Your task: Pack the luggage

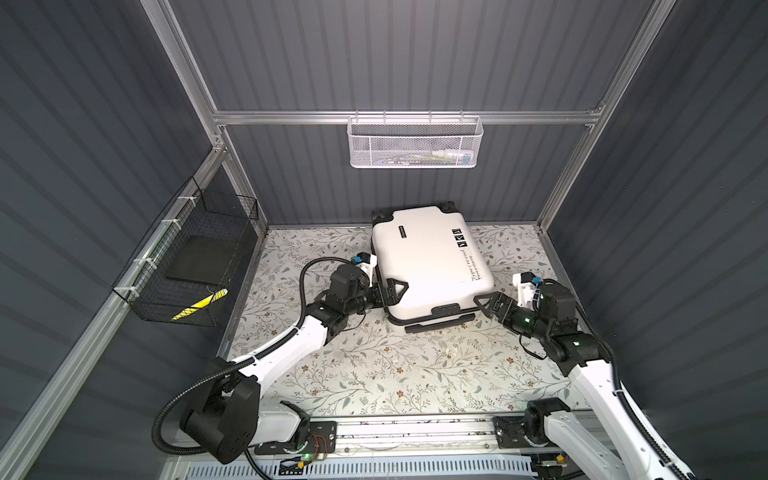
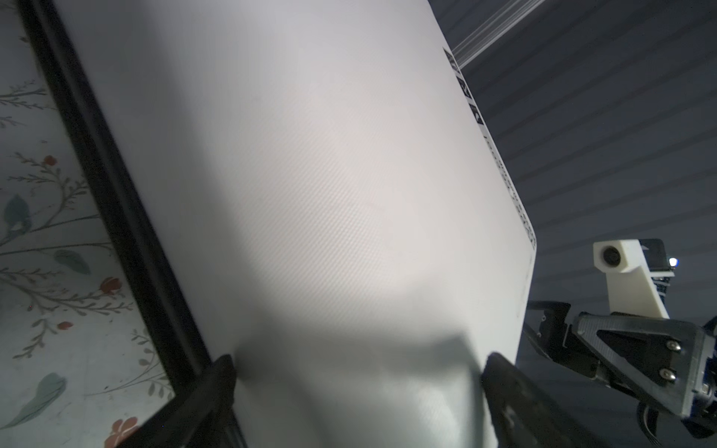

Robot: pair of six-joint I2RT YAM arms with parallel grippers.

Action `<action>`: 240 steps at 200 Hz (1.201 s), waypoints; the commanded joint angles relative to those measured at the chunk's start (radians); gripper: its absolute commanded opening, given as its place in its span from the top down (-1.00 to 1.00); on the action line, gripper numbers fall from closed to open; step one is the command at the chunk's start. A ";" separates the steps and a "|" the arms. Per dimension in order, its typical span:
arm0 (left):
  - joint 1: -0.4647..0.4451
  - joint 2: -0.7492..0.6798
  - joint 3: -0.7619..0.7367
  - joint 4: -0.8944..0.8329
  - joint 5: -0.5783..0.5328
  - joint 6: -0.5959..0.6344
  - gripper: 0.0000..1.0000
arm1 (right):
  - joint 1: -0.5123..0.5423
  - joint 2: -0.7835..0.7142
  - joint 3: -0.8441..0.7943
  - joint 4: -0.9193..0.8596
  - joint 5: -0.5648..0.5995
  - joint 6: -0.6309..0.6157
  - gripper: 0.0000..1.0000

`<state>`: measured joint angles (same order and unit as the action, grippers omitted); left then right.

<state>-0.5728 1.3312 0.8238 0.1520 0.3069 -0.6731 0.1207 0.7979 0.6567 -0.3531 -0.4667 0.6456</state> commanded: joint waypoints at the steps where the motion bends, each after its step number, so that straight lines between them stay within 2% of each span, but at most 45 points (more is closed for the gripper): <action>1: -0.013 -0.031 0.030 -0.011 -0.032 0.040 -1.00 | -0.006 -0.010 0.048 -0.030 0.039 -0.027 -0.98; 48: -0.013 -0.204 -0.062 -0.196 -0.171 0.126 -1.00 | -0.075 -0.022 0.103 -0.079 0.066 -0.073 -0.98; 85: -0.013 -0.310 -0.186 -0.251 -0.219 0.123 -0.99 | -0.152 0.093 0.181 -0.047 0.028 -0.073 -0.98; 117: -0.013 -0.380 -0.264 -0.268 -0.249 0.132 -0.99 | -0.177 0.196 0.221 0.022 -0.031 -0.058 -0.98; 170: -0.013 -0.359 -0.313 -0.221 -0.183 0.177 -0.99 | -0.176 0.302 0.206 0.156 -0.187 0.013 -0.98; 240: -0.013 -0.279 -0.393 -0.046 -0.124 0.201 -0.92 | -0.125 0.315 0.144 0.254 -0.254 0.079 -0.90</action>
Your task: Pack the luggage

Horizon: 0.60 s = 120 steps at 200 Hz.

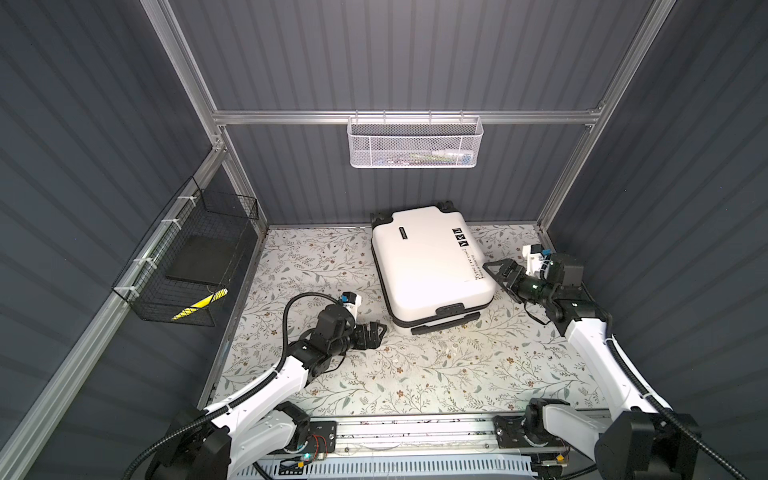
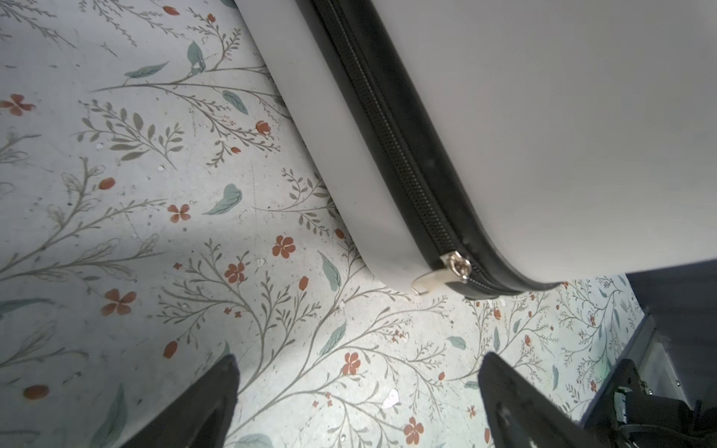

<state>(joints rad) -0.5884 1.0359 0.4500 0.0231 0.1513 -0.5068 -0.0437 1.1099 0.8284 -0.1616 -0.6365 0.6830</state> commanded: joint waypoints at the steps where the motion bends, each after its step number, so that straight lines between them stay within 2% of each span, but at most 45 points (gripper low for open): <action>1: 0.002 0.017 -0.020 0.084 0.033 0.036 -0.92 | 0.040 0.004 -0.028 0.064 -0.085 0.042 -0.90; 33: 0.002 0.048 -0.022 0.112 0.036 0.063 -0.89 | 0.056 -0.001 -0.035 0.050 -0.071 0.029 -0.89; 75: 0.002 0.071 -0.039 0.165 0.032 0.099 -0.84 | 0.054 -0.046 -0.015 -0.062 0.032 -0.048 -0.94; 120: 0.002 0.056 -0.075 0.226 0.050 0.153 -0.60 | 0.052 -0.062 0.003 -0.126 0.088 -0.091 -0.94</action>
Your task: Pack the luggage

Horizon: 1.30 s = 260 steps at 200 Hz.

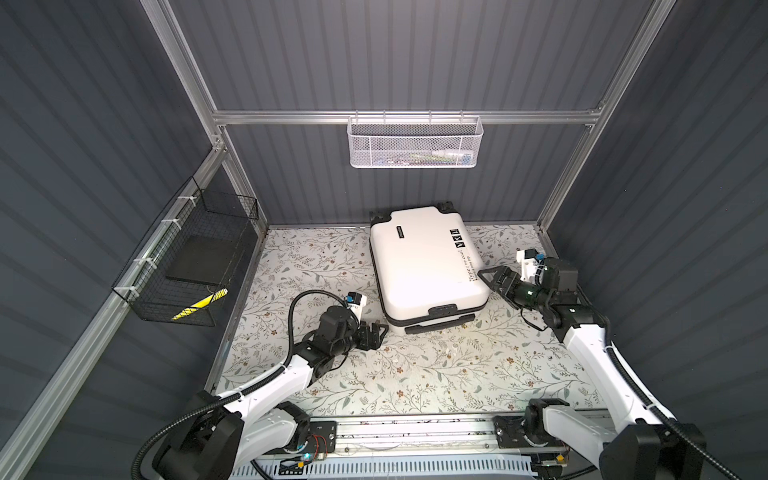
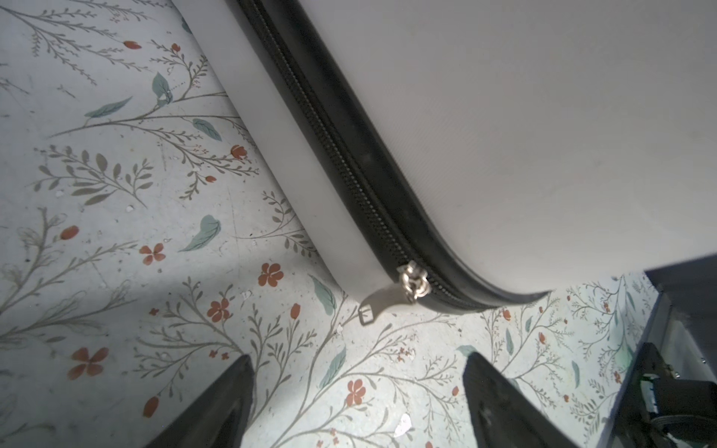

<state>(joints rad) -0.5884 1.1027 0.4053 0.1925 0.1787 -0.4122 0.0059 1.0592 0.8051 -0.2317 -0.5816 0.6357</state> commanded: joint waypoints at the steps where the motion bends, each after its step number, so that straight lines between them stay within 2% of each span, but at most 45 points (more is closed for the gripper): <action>1: 0.002 -0.012 -0.032 0.057 0.023 0.060 -0.59 | 0.003 -0.010 0.026 -0.056 0.034 -0.044 -0.94; 41: 0.002 -0.048 -0.074 0.108 0.029 0.081 -0.22 | 0.001 -0.013 0.020 -0.057 0.032 -0.041 -0.92; 85: 0.002 -0.011 -0.080 0.143 0.031 0.099 -0.16 | 0.001 -0.004 0.026 -0.057 0.023 -0.038 -0.88; 115: 0.002 0.036 -0.063 0.174 0.028 0.122 -0.03 | 0.000 0.011 0.038 -0.057 0.020 -0.038 -0.88; 188: 0.002 0.142 -0.025 0.253 0.039 0.156 0.01 | 0.002 0.031 0.046 -0.062 0.014 -0.044 -0.85; 260: 0.004 0.207 0.008 0.312 0.039 0.176 0.14 | 0.001 0.044 0.036 -0.055 0.010 -0.040 -0.82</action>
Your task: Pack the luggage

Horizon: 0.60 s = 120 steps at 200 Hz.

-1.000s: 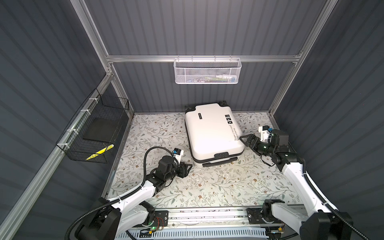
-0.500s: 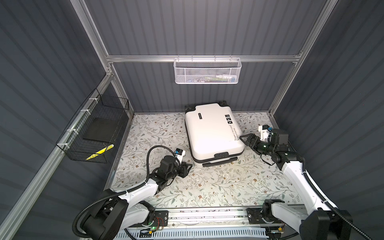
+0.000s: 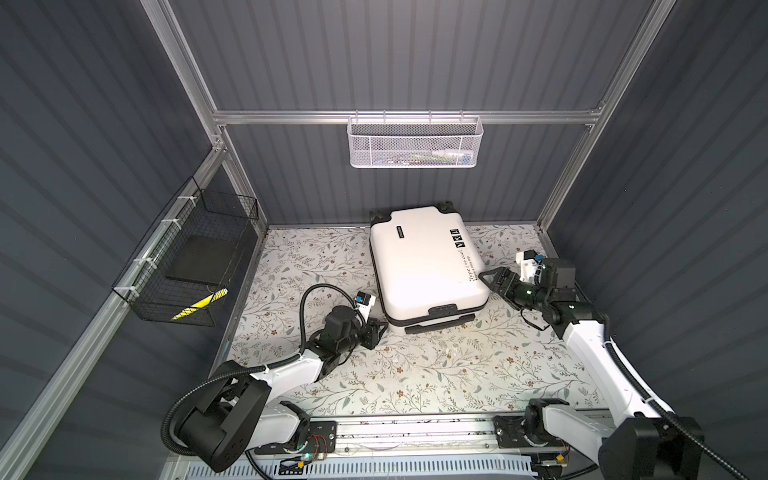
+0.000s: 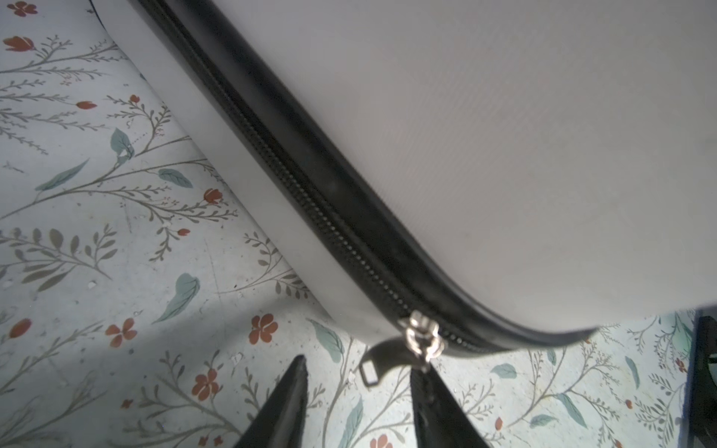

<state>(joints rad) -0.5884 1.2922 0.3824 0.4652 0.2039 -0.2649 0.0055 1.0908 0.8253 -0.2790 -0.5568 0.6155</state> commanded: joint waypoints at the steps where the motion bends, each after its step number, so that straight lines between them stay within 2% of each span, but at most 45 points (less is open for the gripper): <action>1: 0.004 0.018 0.033 0.040 0.014 0.029 0.14 | 0.002 0.012 0.015 -0.008 -0.016 -0.020 -0.82; 78: 0.007 0.045 0.054 0.061 0.013 0.037 0.37 | 0.001 0.018 0.006 0.005 -0.025 -0.011 -0.78; 120: 0.013 0.050 0.064 0.061 0.018 0.041 0.40 | 0.001 0.021 0.002 0.006 -0.026 -0.010 -0.76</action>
<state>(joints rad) -0.5797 1.3331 0.4068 0.4808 0.2066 -0.2447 0.0055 1.1057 0.8249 -0.2783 -0.5625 0.6167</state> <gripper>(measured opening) 0.306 0.885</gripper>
